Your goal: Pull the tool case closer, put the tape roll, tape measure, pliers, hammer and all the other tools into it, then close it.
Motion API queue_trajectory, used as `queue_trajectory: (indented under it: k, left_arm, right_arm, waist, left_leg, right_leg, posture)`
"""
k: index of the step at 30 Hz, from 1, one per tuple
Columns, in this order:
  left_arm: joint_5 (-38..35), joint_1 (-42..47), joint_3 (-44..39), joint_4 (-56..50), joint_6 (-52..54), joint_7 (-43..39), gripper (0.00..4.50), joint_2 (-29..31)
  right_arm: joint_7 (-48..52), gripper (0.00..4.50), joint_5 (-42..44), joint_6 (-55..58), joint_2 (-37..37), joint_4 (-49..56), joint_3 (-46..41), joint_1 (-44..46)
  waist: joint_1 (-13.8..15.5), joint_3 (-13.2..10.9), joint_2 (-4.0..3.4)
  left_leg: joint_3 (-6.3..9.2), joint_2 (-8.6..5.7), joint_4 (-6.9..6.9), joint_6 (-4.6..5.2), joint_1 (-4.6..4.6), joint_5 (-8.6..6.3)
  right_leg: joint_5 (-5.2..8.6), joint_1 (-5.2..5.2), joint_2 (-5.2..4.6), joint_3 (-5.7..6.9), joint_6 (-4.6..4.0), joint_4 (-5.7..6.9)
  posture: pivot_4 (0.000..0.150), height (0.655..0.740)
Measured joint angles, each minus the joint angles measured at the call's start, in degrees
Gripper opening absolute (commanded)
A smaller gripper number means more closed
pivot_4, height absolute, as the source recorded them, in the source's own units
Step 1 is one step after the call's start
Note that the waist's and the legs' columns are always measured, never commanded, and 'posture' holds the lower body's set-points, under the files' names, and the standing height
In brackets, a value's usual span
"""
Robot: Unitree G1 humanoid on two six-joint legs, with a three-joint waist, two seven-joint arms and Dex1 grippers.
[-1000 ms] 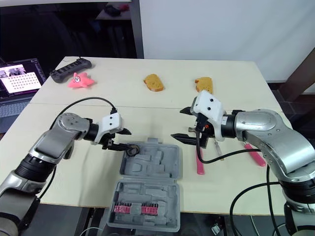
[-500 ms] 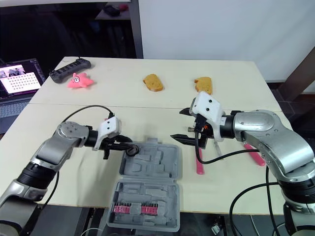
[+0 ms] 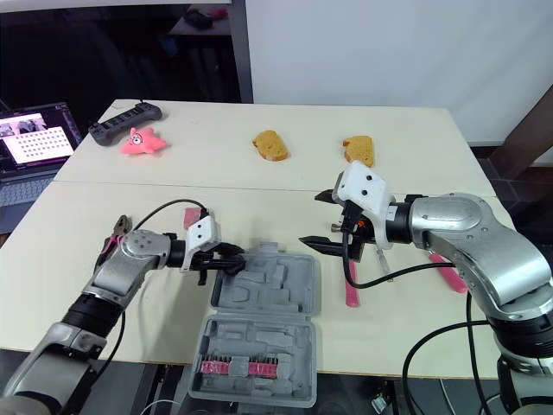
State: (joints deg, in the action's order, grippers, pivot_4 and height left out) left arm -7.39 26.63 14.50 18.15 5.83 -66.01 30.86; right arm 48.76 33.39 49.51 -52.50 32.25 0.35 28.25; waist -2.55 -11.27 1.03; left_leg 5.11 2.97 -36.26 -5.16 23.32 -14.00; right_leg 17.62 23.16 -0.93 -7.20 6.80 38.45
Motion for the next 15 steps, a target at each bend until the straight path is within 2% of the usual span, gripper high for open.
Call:
queue_trajectory:
  k: [9, 15]
  left_arm:
    - [1.24, -1.65, 0.07, 7.57, -12.23, -0.13, 1.25, -0.13]
    - [0.37, -1.21, -0.38, 6.63, -9.60, -0.72, 1.25, -0.05]
  right_arm:
    - [-0.05, 4.50, -0.08, 0.00, -0.02, 0.00, 0.00, -0.01]
    - [-0.74, 4.50, -0.80, -1.90, 0.76, -0.10, -0.46, -0.41]
  waist:
    - [0.00, 0.10, -0.11]
    - [-0.05, 0.13, -0.16]
  left_leg:
    - [-0.01, 0.00, 0.03, 0.00, -0.20, 0.00]
    - [0.00, 0.01, 0.06, 0.01, -0.31, -0.01]
  right_leg:
    - [0.00, -0.19, 0.00, 0.00, 0.00, -0.01]
    - [0.01, -0.30, 0.01, 0.00, -0.01, -0.01]
  posture:
    - [0.150, 0.7377]
    - [0.150, 0.7377]
